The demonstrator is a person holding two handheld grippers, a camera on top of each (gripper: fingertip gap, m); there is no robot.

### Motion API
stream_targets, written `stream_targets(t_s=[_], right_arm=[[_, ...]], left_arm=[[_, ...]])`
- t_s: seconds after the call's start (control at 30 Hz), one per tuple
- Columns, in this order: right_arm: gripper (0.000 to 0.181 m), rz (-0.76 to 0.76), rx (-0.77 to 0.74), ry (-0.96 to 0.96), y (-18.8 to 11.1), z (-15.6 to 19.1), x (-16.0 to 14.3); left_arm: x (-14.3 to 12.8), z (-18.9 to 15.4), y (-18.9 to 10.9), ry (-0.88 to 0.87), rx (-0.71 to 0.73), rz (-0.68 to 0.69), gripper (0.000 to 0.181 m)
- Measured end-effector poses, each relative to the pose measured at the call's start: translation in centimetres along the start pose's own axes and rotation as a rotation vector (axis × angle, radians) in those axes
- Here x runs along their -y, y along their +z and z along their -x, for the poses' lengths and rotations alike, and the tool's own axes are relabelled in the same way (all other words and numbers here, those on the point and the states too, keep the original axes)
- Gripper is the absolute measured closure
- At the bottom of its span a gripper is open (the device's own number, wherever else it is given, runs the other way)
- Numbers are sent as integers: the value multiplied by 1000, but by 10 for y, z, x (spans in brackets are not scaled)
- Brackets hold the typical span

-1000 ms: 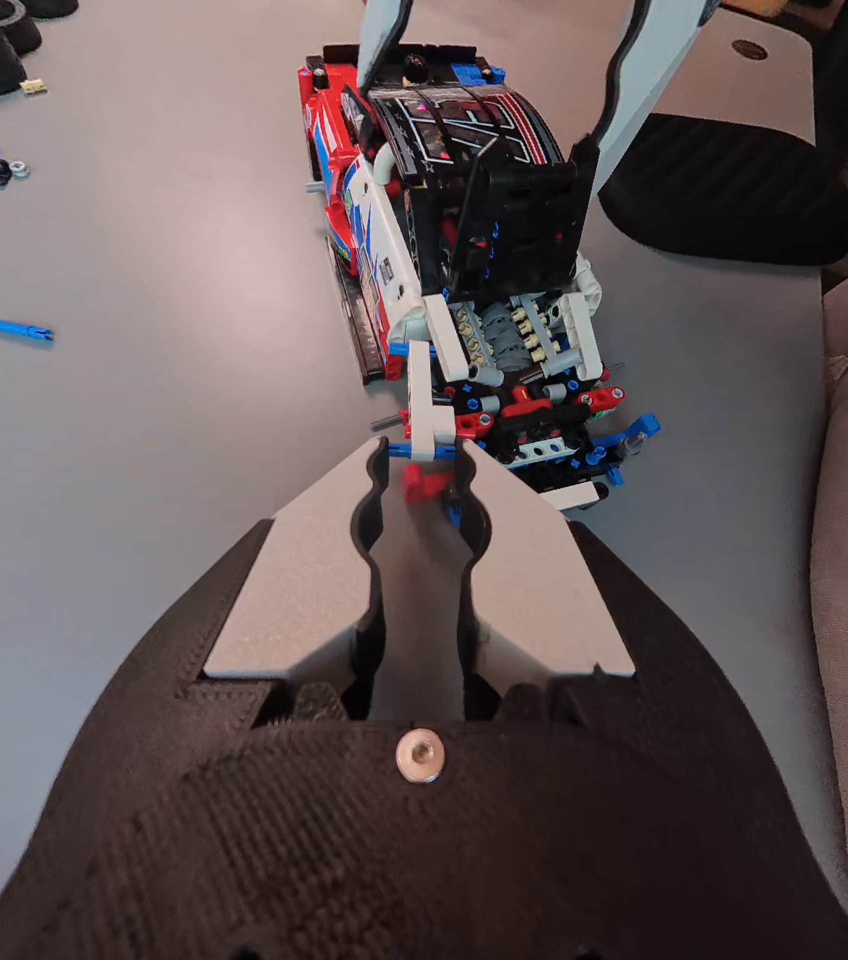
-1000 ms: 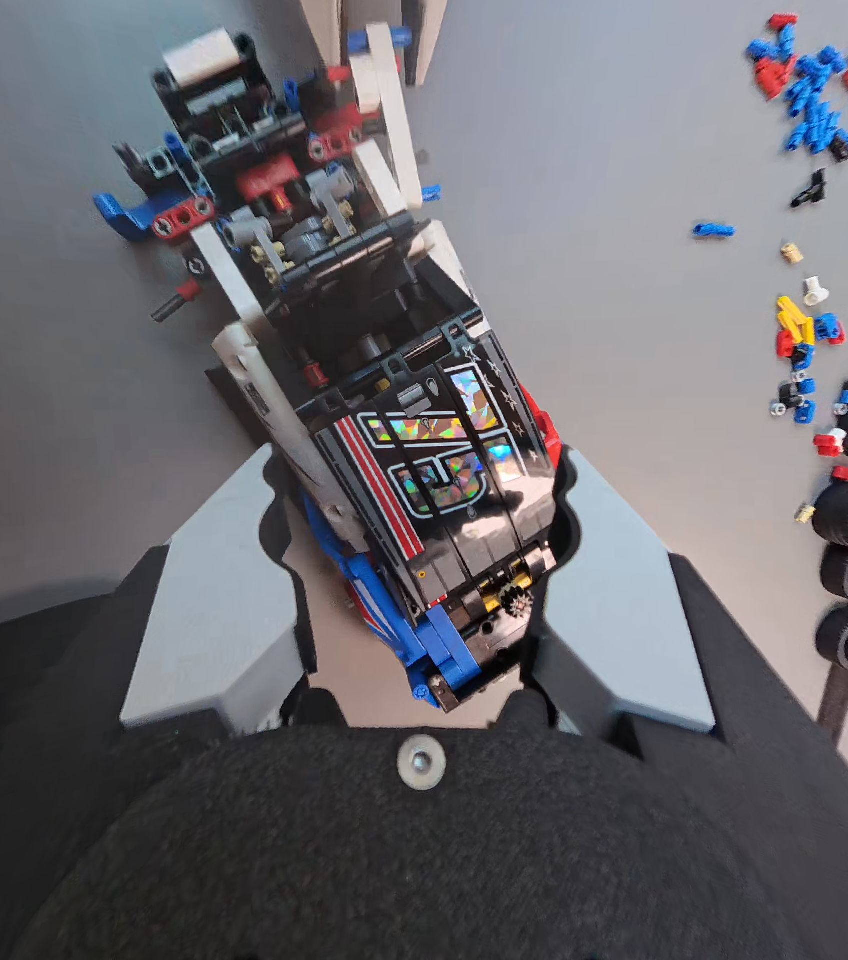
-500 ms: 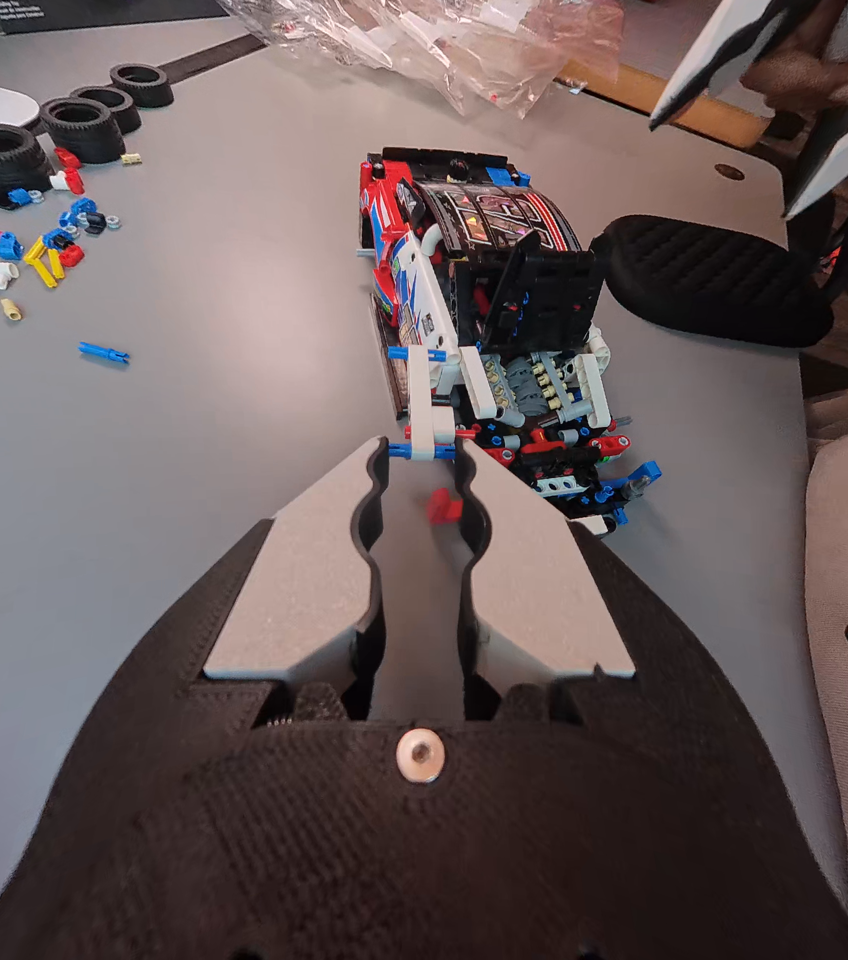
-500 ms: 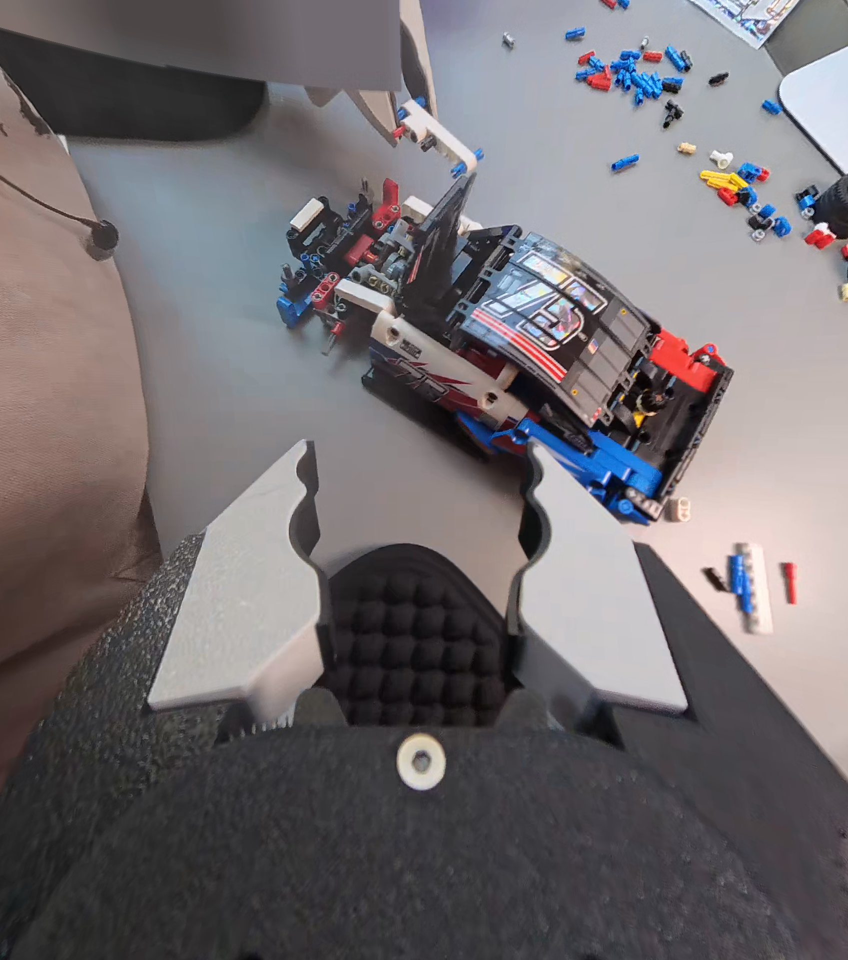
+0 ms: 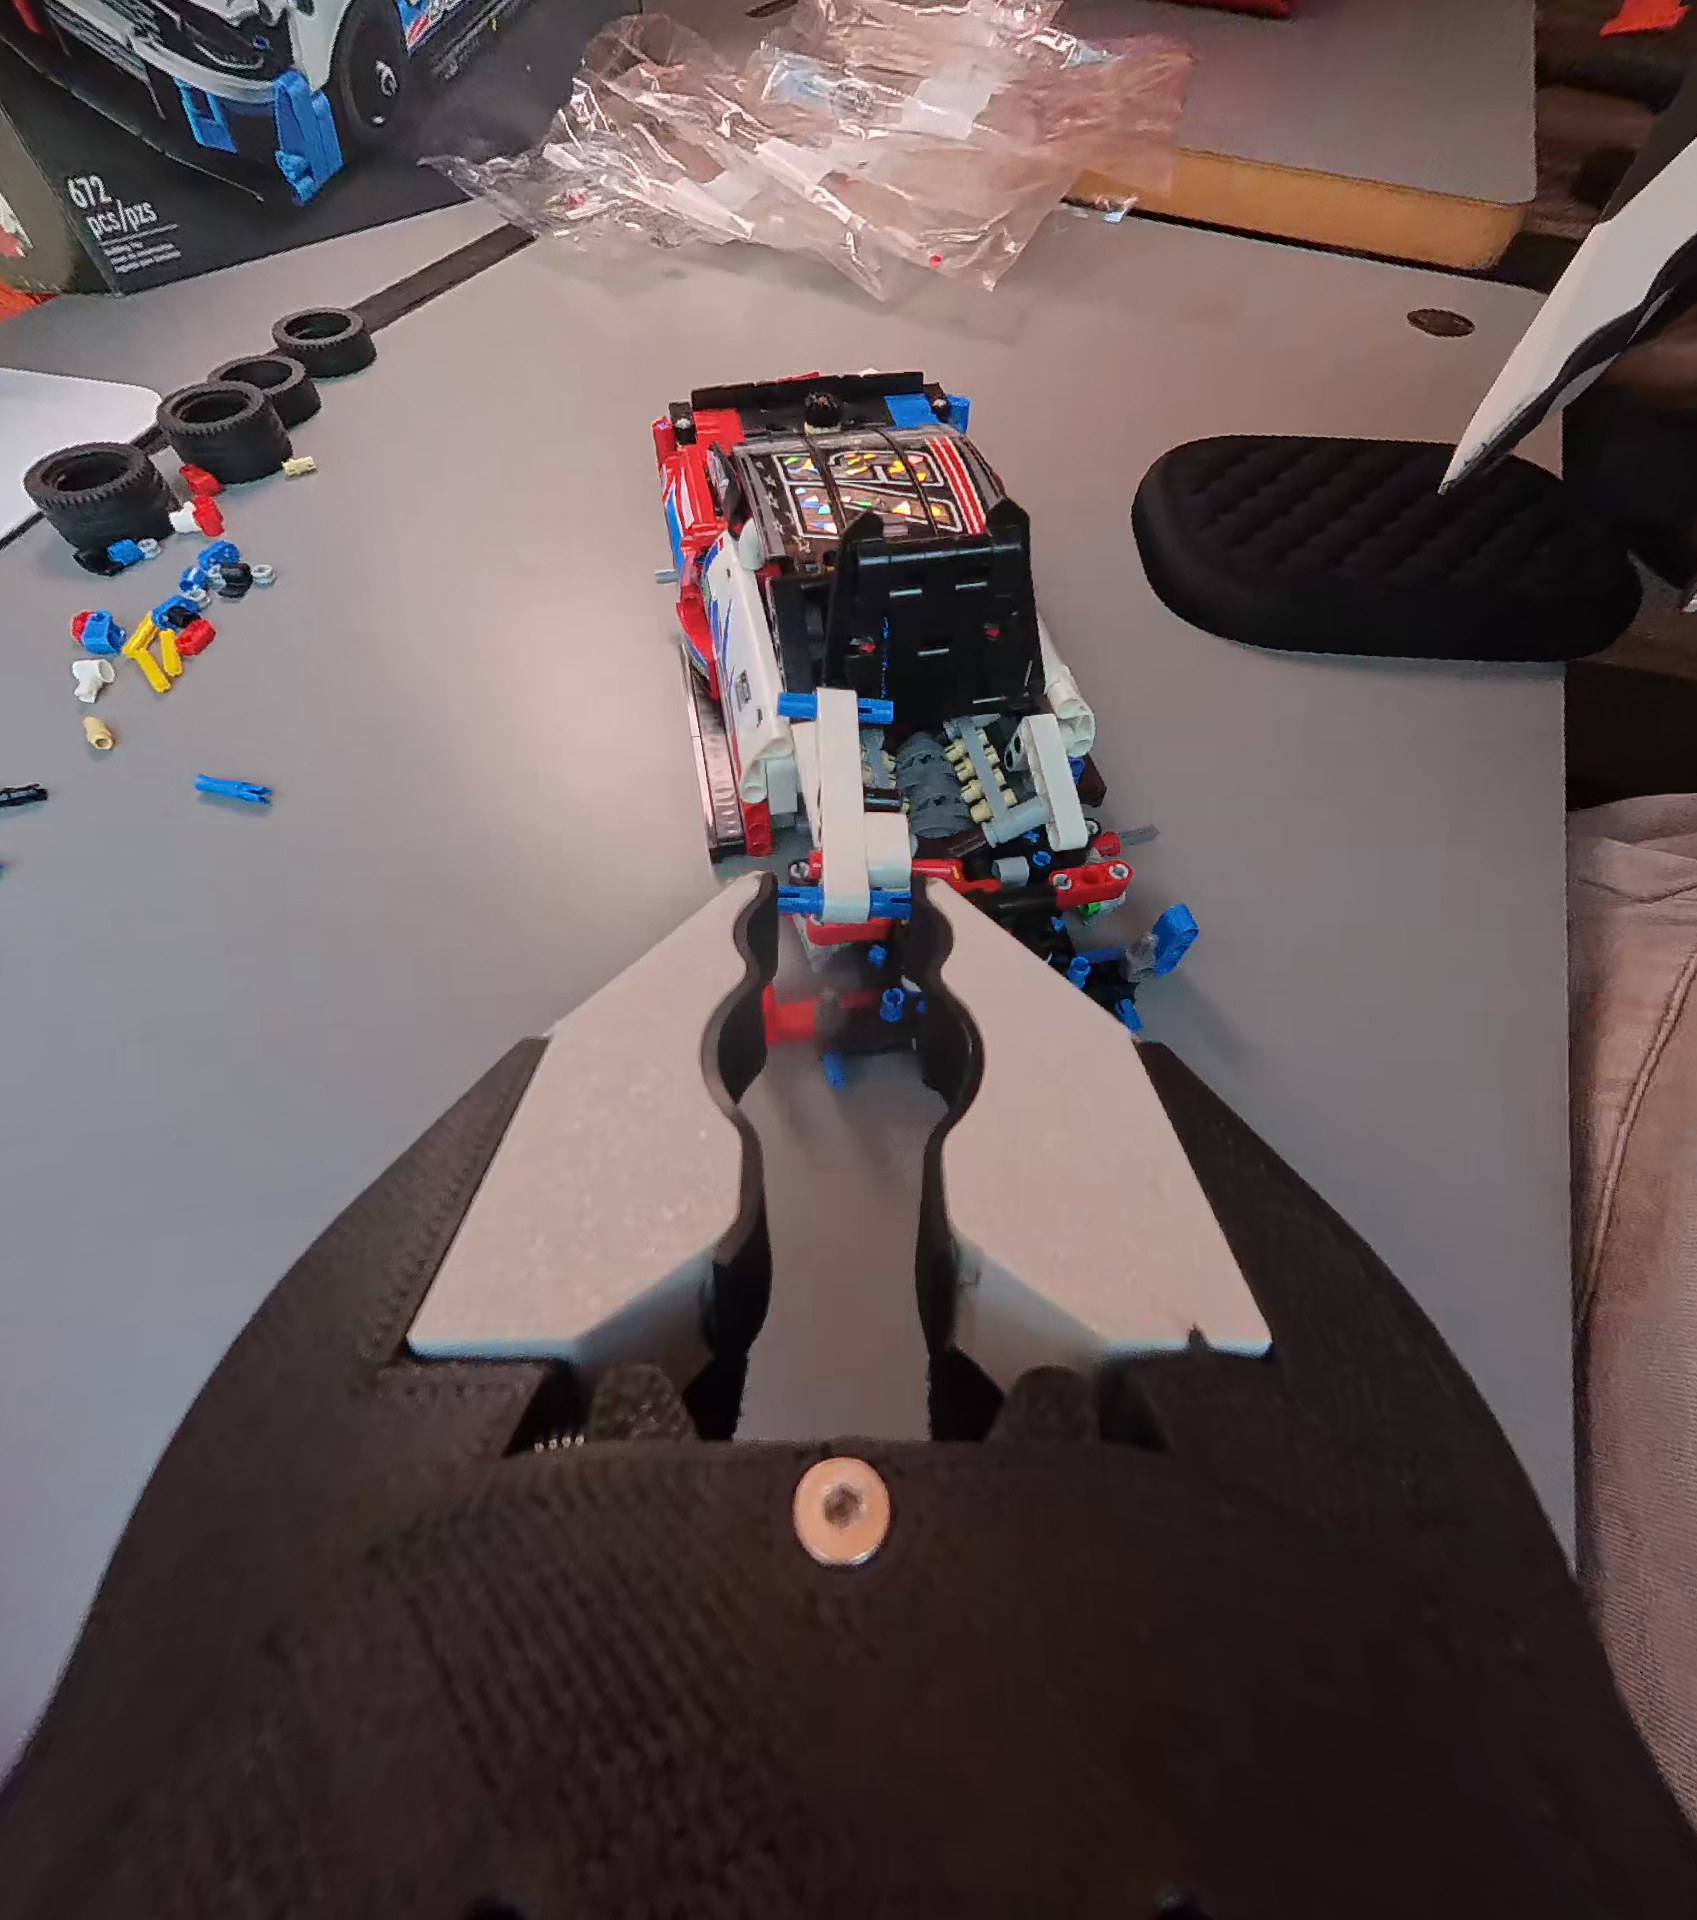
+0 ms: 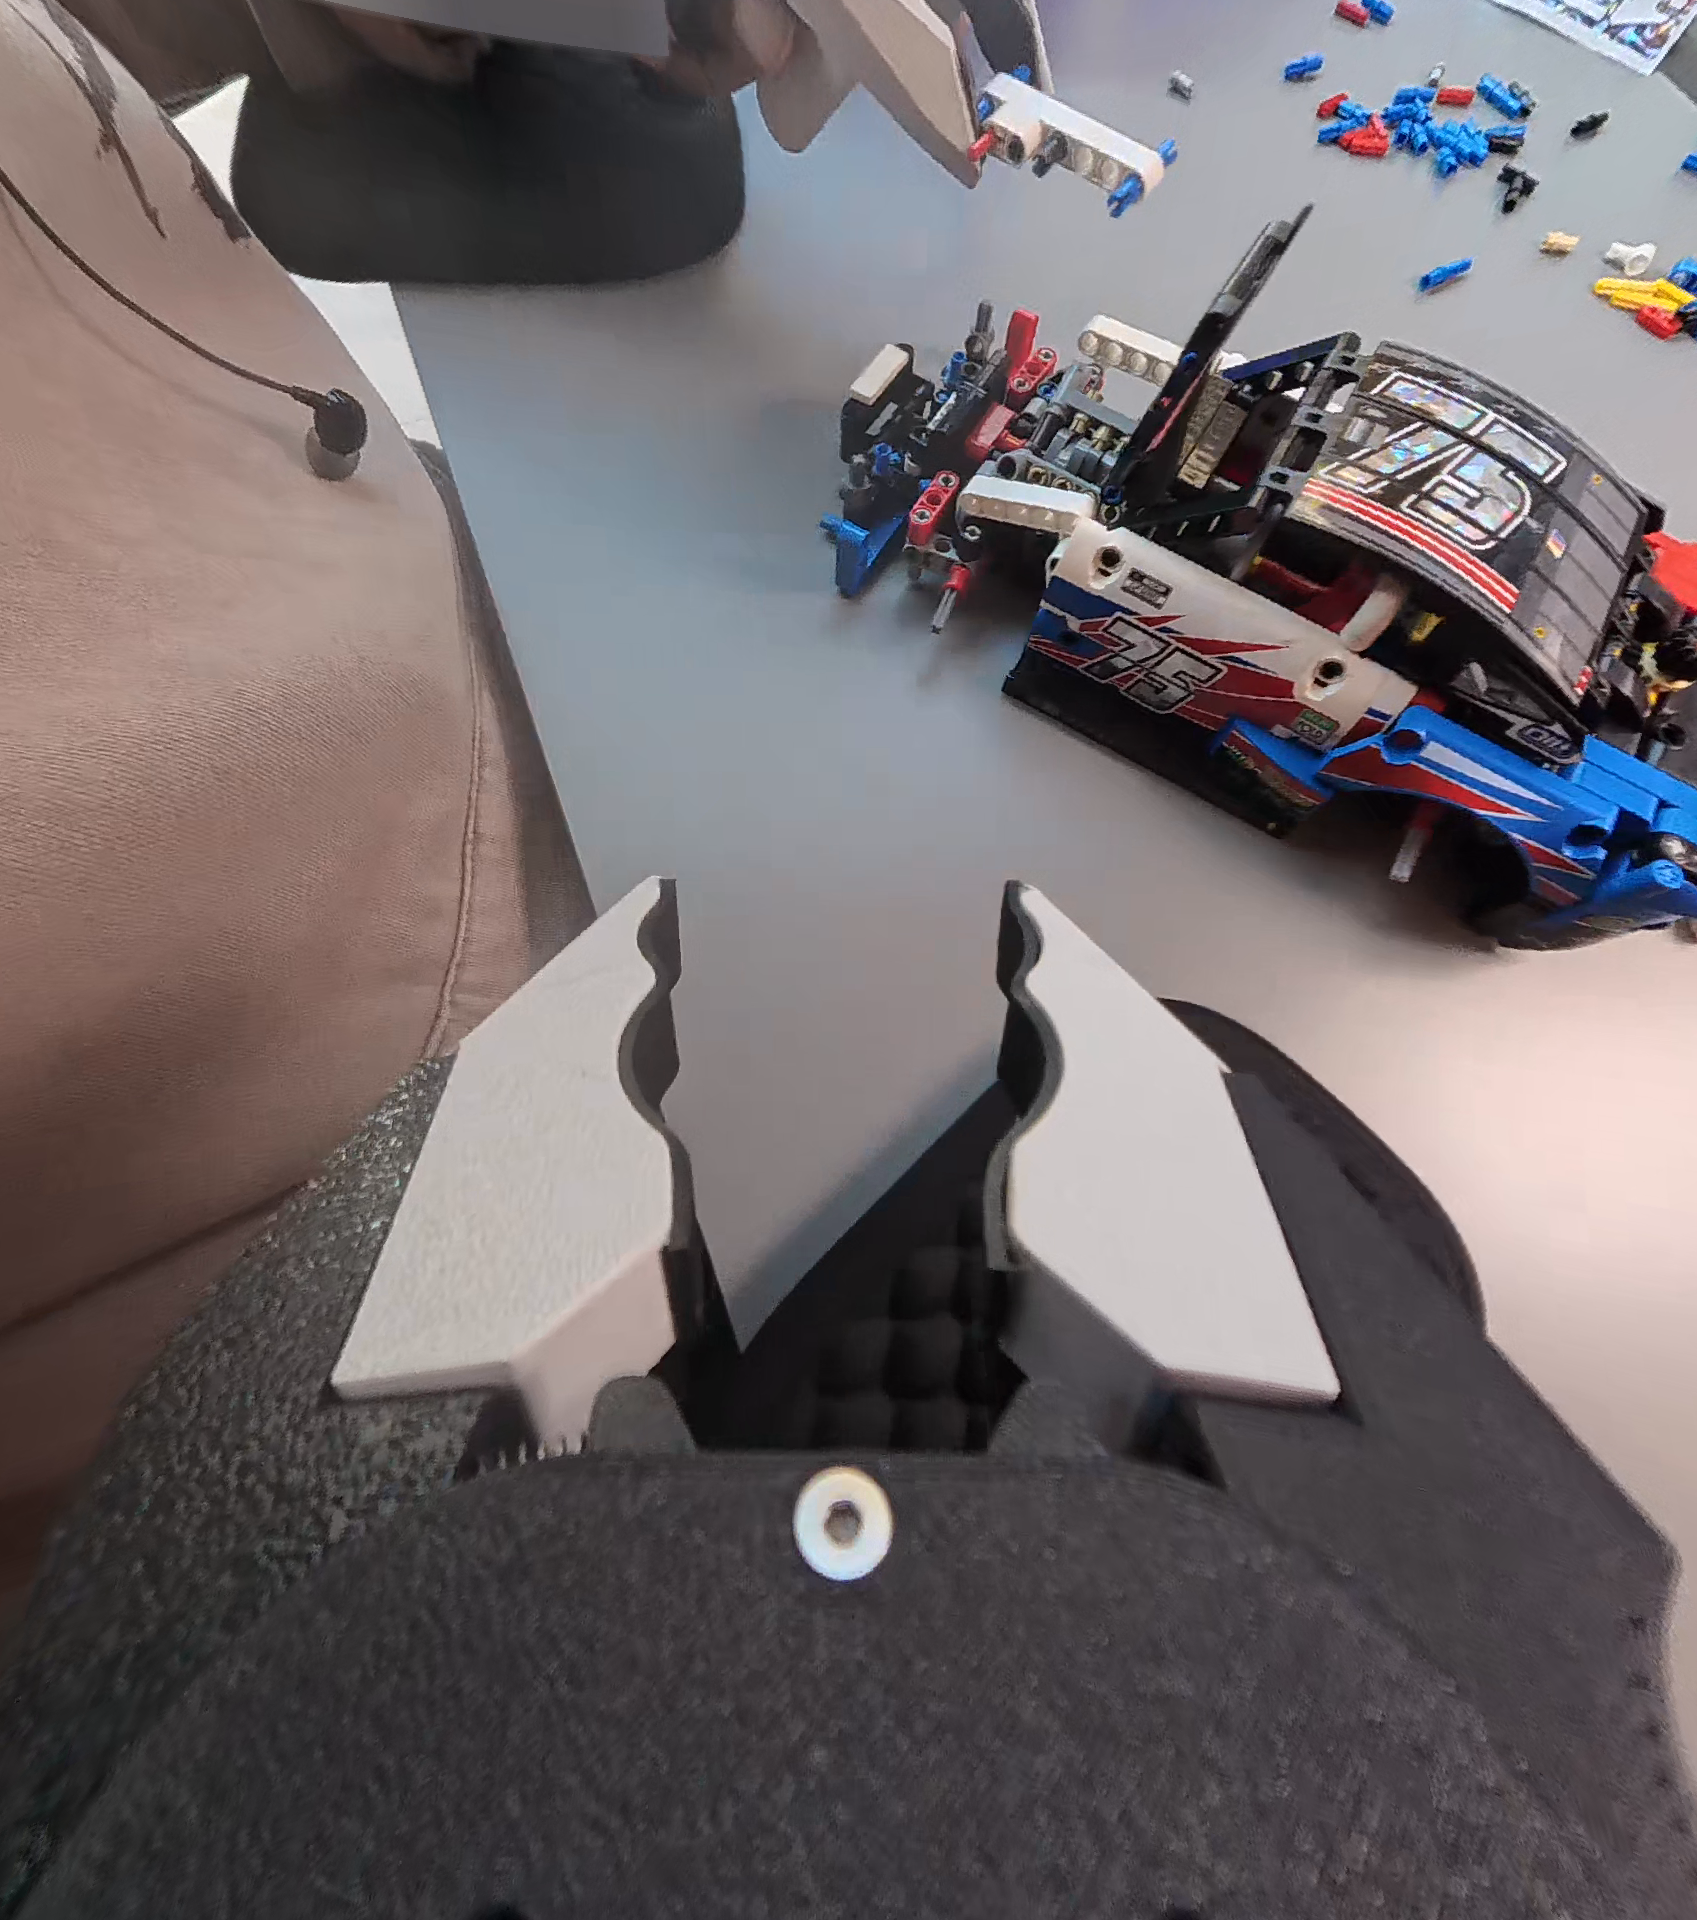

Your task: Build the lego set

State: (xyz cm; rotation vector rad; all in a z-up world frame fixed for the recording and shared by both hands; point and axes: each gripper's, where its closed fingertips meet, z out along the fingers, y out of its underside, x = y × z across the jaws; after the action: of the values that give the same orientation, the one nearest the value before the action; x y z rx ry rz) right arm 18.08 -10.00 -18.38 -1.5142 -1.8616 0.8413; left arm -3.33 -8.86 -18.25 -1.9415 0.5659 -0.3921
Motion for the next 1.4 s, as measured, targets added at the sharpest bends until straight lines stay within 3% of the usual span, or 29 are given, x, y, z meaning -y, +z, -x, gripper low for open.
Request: stream_targets(t_s=[0.33, 0.63, 0.8, 0.9, 1.1, 1.4], right_arm=[[133, 9, -19, -91, -9, 41, -26], [149, 111, 32, -92, -10, 62, -52], [165, 210, -19, -96, 6, 63, -75], [171, 261, -68, -50, 20, 59, -85], [178, 169, -158, 267, 41, 61, -80], [171, 138, -319, 377, 56, 62, -91]], left_arm=[[1, -38, -15, 60, 68, -29, 158], [8, -60, -17, 90, 59, -61, 159], [6, -61, -17, 106, 61, -76, 158], [4, -58, -19, 109, 62, -81, 158], [2, -54, -21, 83, 46, -108, 158], [2, -55, -21, 72, 28, -136, 158]])
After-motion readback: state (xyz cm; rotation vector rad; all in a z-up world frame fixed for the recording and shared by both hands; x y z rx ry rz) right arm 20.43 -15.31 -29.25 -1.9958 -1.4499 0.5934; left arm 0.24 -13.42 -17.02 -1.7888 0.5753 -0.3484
